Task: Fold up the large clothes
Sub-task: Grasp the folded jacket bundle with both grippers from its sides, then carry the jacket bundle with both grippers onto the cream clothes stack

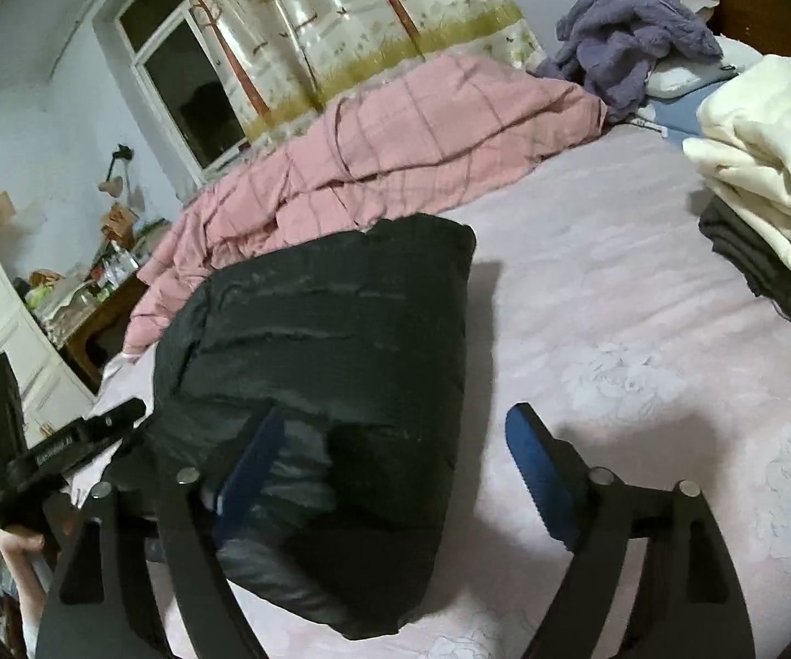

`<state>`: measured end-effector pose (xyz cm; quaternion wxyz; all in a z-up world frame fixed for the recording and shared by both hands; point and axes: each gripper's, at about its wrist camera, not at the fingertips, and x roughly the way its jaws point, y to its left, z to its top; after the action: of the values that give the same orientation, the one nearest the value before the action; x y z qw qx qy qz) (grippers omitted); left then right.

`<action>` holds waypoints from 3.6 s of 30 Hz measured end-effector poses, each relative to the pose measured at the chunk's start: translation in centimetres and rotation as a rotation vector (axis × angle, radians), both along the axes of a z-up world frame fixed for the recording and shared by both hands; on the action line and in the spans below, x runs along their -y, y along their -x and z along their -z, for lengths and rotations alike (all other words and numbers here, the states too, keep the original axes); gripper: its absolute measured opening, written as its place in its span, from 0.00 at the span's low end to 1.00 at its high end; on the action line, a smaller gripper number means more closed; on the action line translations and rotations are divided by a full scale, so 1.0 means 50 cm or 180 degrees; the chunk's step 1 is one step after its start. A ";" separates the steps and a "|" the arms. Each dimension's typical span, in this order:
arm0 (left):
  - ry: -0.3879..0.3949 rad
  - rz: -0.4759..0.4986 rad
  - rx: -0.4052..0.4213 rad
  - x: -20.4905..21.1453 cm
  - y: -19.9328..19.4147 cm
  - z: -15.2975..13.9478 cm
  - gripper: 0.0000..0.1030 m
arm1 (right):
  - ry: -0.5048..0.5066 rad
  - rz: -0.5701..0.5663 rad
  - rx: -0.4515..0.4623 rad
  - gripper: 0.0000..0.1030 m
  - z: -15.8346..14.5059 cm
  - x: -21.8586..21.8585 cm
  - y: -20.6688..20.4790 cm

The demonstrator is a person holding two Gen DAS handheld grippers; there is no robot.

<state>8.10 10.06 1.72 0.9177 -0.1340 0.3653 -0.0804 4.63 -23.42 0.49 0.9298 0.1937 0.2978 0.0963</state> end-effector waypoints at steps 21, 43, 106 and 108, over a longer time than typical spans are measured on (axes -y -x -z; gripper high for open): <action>0.0765 0.0438 -0.0515 0.016 -0.006 0.122 0.47 | -0.0688 -0.0517 -0.0645 0.82 0.126 -0.021 -0.076; 0.0040 0.0729 0.0770 0.134 0.076 -0.023 0.17 | 0.0889 -0.0093 0.0386 0.28 -0.066 -0.080 0.065; 0.0000 0.1126 0.2723 0.394 0.182 -0.409 1.00 | 0.1100 0.1753 0.2000 1.00 -0.471 0.227 0.473; -0.0125 0.1053 0.2496 0.388 0.172 -0.357 1.00 | 0.1261 0.1764 0.1902 1.00 -0.428 0.209 0.462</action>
<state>-0.49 -9.35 19.56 0.9642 -0.0153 0.0066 -0.2645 -18.46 -33.87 21.88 0.9848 0.0482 -0.0341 -0.1634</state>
